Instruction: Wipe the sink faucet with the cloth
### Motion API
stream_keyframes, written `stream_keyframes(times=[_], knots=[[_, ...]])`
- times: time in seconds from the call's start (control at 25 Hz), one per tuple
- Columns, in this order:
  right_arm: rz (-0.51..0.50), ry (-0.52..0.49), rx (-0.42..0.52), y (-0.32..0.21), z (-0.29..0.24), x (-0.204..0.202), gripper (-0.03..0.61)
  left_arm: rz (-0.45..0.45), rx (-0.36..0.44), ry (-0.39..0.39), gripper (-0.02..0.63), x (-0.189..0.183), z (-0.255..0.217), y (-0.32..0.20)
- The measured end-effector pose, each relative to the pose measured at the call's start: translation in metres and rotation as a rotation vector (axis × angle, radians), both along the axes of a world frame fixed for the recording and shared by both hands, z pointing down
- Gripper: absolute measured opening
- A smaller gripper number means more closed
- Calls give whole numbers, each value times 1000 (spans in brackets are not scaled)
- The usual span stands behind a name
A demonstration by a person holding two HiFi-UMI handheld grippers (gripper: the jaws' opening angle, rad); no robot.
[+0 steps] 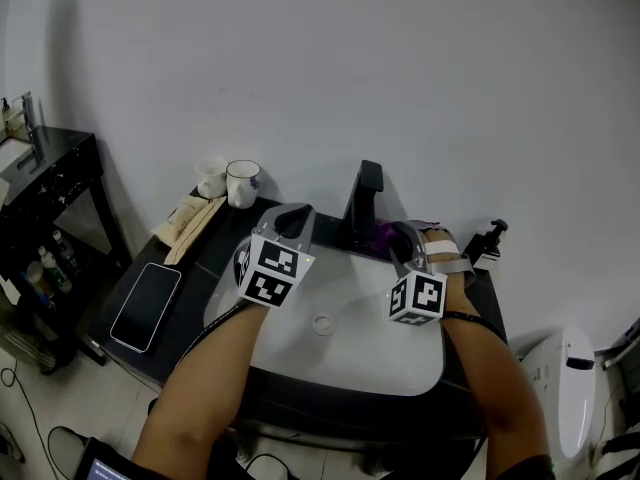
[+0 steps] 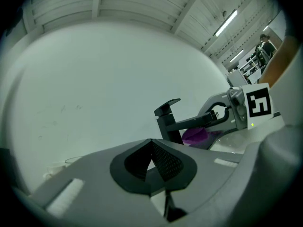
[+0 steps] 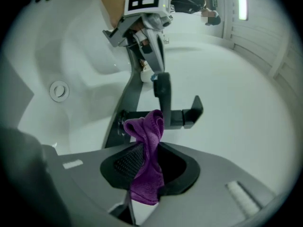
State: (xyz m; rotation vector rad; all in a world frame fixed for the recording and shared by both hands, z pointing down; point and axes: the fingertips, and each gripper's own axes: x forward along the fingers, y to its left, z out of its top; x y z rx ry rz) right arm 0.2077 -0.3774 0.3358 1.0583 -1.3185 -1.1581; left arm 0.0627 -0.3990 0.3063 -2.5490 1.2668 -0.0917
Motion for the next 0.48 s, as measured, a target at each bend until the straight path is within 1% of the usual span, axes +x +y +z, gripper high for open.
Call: stream_keyframes(times=[0.2, 0.36, 0.48], knots=[[46, 4, 66, -20, -46, 23, 94, -2, -5, 6, 17, -1, 0, -1], [68, -4, 117, -33, -80, 25, 95, 1, -10, 12, 17, -1, 2, -2], [76, -2, 121, -41, -88, 21, 95, -4, -7, 16, 17, -2, -1, -2]])
